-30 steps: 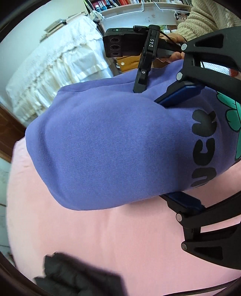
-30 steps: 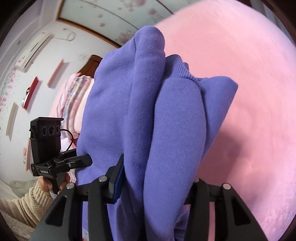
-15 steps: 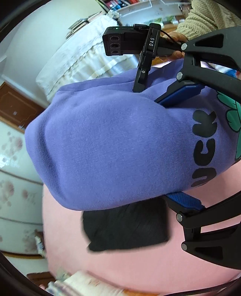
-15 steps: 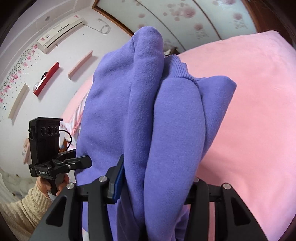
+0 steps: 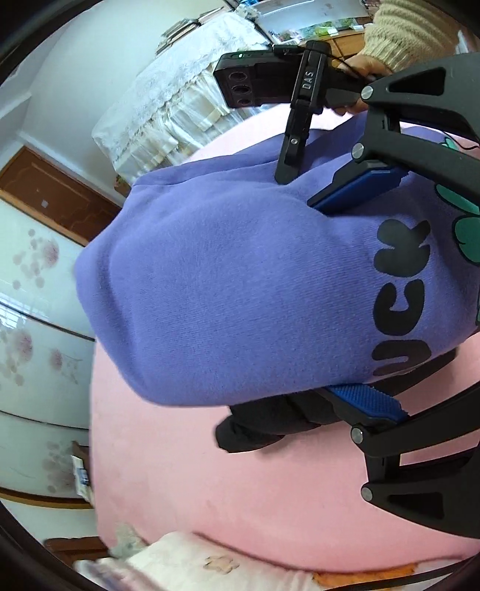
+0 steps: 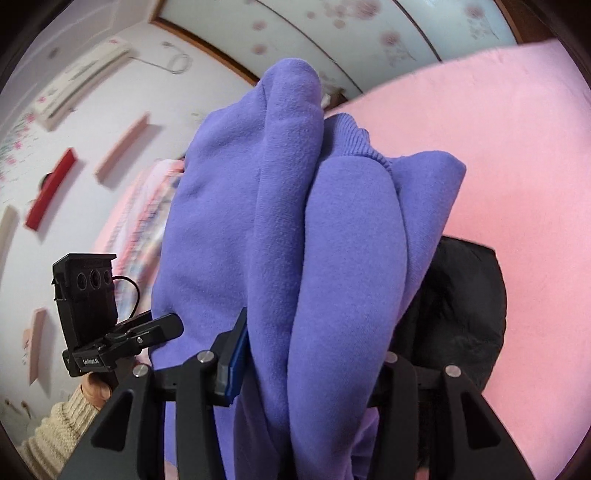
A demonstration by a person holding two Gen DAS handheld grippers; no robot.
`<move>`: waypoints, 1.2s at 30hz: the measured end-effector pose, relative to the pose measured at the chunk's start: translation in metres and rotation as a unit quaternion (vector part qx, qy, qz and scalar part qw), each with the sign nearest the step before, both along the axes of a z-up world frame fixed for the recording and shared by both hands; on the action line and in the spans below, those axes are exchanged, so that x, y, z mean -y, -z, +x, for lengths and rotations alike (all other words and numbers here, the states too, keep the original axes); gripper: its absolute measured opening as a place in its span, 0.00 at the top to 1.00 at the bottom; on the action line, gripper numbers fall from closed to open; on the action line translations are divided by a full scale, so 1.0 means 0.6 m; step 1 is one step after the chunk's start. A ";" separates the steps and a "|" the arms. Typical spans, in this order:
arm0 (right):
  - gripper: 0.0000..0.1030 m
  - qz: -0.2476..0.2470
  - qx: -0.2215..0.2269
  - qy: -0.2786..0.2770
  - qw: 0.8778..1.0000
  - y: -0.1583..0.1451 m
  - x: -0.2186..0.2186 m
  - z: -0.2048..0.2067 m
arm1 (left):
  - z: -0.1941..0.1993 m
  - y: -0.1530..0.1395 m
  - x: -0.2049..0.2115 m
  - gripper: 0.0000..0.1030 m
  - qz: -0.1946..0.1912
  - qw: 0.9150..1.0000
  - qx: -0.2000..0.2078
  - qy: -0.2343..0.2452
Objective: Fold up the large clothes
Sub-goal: 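Lift and carry the hoodie bundle over the folded black jacket, then lower the hoodie onto the black jacket and open both tools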
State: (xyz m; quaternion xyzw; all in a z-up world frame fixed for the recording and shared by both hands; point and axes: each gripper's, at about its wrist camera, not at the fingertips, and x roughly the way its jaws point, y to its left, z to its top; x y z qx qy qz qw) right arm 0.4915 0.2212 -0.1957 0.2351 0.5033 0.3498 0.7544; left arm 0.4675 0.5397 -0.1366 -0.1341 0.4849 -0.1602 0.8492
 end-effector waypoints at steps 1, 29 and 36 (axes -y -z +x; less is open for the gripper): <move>0.56 -0.011 -0.008 0.003 1.000 0.020 -0.003 0.002 | 0.010 0.027 -0.002 0.18 0.006 1.000 -0.008 -0.001; 0.29 -0.182 0.068 0.022 0.981 0.018 -0.052 -0.032 | -0.014 0.102 0.080 0.03 0.127 0.990 0.024 -0.060; 0.29 -0.216 0.116 0.028 0.969 -0.046 -0.040 -0.069 | -0.059 0.057 0.096 0.03 0.169 0.981 0.049 -0.085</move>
